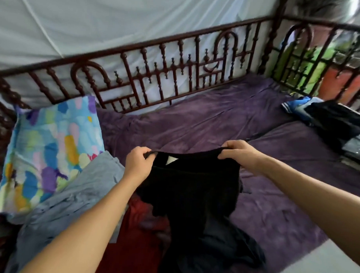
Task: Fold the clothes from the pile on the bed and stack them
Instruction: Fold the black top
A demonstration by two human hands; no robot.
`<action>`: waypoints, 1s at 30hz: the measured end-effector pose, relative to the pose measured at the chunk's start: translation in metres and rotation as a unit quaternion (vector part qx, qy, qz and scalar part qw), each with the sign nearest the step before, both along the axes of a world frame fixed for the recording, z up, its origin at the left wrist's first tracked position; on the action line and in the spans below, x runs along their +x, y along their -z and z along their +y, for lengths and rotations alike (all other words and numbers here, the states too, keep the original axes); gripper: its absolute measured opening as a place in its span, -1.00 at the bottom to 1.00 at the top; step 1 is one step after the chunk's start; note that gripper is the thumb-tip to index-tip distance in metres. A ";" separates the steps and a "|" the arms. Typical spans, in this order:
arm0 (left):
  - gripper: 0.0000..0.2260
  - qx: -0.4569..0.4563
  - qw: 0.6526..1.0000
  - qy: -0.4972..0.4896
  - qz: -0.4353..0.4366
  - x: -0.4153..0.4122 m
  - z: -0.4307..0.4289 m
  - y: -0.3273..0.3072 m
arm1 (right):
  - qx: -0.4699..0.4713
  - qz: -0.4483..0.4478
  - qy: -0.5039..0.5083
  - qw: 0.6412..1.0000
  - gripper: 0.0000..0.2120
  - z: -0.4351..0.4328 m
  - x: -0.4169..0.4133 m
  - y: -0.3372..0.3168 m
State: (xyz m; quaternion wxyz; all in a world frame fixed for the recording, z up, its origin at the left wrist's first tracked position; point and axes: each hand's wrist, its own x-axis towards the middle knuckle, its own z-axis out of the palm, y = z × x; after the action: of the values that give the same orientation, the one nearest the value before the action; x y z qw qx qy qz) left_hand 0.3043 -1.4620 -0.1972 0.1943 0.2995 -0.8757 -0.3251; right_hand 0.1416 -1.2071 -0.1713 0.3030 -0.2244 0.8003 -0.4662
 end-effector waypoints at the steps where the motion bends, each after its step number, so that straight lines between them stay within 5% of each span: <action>1: -0.79 0.020 1.000 0.009 -0.007 0.000 0.011 -0.010 | 0.041 0.053 -0.028 0.997 -0.95 0.014 0.002 -0.006; 5: -0.67 0.112 0.993 0.038 0.010 0.004 0.060 -0.038 | 0.229 0.311 -0.121 0.914 -0.84 0.060 0.015 -0.024; 8: -0.72 0.086 0.994 0.067 0.000 0.007 0.092 -0.049 | 0.219 0.420 -0.064 0.878 -0.81 0.087 0.029 -0.045; 13: -0.73 -0.154 0.977 0.125 -0.076 0.013 0.100 -0.085 | -0.055 0.219 0.058 0.972 -0.73 0.119 0.039 -0.074; 16: -0.81 -0.274 0.944 0.168 -0.071 0.018 0.095 -0.117 | -0.123 0.187 0.150 0.963 -0.68 0.128 0.045 -0.090; 20: -0.77 -0.351 0.913 0.206 -0.019 0.020 0.086 -0.154 | -0.085 0.321 0.178 0.926 -0.70 0.128 0.043 -0.115; 22: -0.72 -0.312 0.930 0.196 -0.019 0.023 0.075 -0.167 | -0.061 0.391 0.163 0.904 -0.68 0.125 0.045 -0.129; 27: -0.62 0.004 0.978 0.207 0.028 0.017 0.027 -0.185 | 0.054 0.542 0.082 0.835 -0.57 0.096 0.064 -0.160; 30: -0.56 0.003 0.980 0.190 0.060 0.024 0.005 -0.188 | 0.108 0.606 0.019 0.788 -0.39 0.079 0.071 -0.164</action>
State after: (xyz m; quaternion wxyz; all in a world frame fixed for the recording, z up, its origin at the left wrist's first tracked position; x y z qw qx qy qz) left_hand 0.3281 -1.4573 -0.0094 0.1802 0.1082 -0.9025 -0.3759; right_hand 0.2129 -1.1285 -0.0076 -0.2309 -0.4116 0.8687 -0.1504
